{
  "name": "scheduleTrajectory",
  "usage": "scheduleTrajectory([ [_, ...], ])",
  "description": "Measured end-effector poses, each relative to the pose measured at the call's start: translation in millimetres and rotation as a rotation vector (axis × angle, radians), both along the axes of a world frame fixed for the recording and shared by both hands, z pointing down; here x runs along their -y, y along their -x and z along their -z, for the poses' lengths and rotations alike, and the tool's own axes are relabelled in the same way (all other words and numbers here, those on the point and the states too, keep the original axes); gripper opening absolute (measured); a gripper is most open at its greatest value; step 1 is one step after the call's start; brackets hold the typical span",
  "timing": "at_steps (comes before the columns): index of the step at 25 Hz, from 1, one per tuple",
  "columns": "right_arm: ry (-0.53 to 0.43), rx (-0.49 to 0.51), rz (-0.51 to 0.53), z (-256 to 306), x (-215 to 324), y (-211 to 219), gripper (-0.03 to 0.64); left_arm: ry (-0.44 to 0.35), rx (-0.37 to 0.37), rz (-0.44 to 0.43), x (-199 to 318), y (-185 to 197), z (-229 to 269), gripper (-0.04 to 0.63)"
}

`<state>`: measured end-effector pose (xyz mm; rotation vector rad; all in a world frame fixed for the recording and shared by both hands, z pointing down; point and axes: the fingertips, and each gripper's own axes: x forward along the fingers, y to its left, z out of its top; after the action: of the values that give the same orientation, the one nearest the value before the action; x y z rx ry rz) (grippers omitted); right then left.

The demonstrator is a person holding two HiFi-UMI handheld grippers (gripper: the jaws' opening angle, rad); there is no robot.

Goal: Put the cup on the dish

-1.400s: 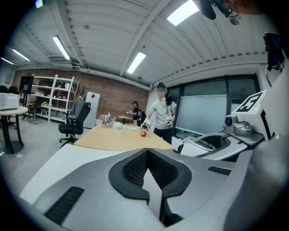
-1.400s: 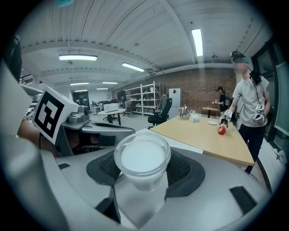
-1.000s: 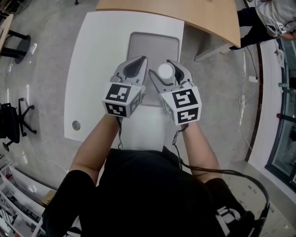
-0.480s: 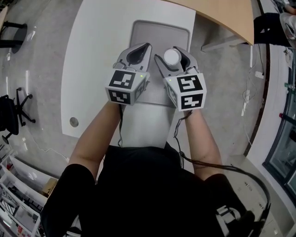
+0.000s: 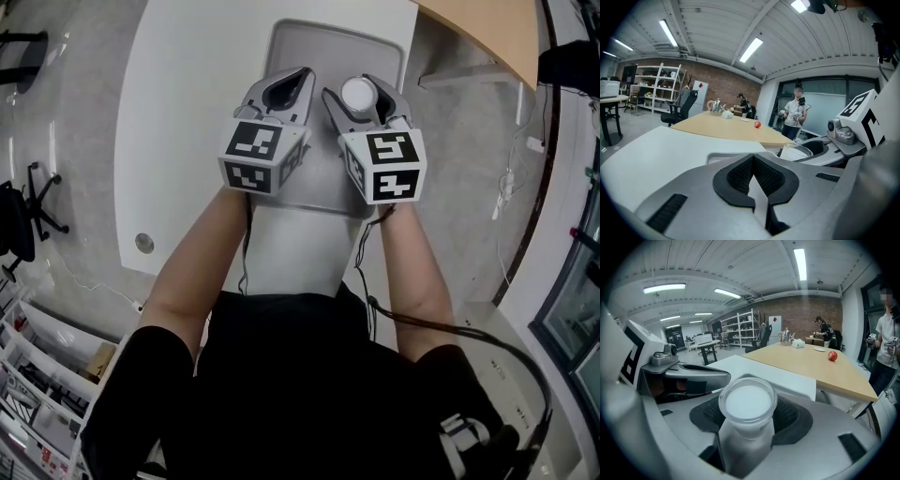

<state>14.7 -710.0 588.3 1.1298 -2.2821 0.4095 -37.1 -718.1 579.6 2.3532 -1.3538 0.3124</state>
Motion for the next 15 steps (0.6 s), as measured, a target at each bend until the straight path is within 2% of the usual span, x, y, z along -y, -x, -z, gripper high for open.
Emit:
scheduleTrajectory([
  [7, 0.006, -0.014, -0.015, -24, 19, -4, 0.256, 0.011, 0.002, -0.002, 10, -4, -24, 0.006],
  [15, 0.013, -0.013, -0.034, -50, 20, -5, 0.256, 0.059, 0.006, -0.018, 11, -10, -45, 0.006],
])
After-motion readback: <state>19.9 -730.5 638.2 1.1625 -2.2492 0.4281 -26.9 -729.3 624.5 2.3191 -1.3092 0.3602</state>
